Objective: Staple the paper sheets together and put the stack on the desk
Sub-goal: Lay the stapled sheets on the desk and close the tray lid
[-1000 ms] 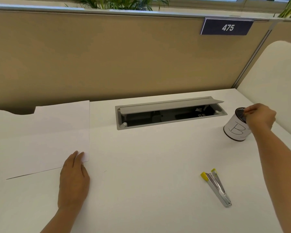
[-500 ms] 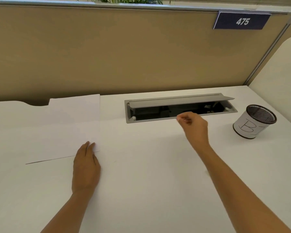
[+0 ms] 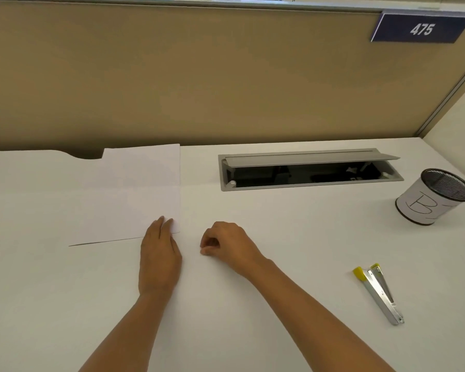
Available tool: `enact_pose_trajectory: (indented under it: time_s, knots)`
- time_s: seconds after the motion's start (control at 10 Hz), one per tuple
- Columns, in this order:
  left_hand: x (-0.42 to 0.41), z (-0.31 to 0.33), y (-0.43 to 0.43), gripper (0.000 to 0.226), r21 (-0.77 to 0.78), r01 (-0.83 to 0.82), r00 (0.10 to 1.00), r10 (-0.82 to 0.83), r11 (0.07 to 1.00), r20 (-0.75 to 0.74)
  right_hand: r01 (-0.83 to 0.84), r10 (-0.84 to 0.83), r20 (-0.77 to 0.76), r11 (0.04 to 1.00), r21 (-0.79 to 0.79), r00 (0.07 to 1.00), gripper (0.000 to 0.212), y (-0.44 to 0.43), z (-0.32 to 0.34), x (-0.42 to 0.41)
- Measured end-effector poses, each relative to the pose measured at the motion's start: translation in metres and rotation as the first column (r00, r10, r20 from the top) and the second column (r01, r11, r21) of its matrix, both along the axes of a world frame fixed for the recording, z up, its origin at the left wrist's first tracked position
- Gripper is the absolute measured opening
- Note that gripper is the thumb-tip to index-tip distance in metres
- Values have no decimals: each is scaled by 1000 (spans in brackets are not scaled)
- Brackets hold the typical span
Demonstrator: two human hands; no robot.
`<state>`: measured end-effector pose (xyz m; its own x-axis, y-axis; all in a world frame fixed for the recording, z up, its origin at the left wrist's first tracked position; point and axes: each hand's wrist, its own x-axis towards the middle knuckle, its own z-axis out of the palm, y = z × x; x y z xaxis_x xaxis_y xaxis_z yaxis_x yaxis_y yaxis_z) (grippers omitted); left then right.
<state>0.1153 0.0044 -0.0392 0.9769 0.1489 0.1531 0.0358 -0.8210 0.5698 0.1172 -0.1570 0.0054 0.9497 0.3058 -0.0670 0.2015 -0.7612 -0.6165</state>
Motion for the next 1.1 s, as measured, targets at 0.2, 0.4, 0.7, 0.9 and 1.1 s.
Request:
enact_pose_trajectory:
  time_s: [0.2, 0.4, 0.7, 0.9, 1.1]
  knots:
    - [0, 0, -1, 41, -9, 7, 1000, -7, 1000, 4, -80, 85, 34, 989, -122, 996, 12, 5, -1, 3]
    - [0, -2, 0, 42, -7, 12, 1000, -12, 1000, 0, -160, 209, 145, 943, -291, 967, 20, 9, -4, -2]
    - [-1, -1, 0, 41, 13, 15, 1000, -16, 1000, 4, -46, 54, 87, 994, -100, 995, 16, 0, -7, -3]
    - [0, -3, 0, 43, 33, 13, 1000, -13, 999, -1, -32, 32, 14, 999, -11, 999, 18, -9, 2, -5]
    - [0, -3, 0, 43, 38, 12, 1000, -12, 999, 3, -48, 48, -7, 995, -85, 999, 13, -3, 9, -2]
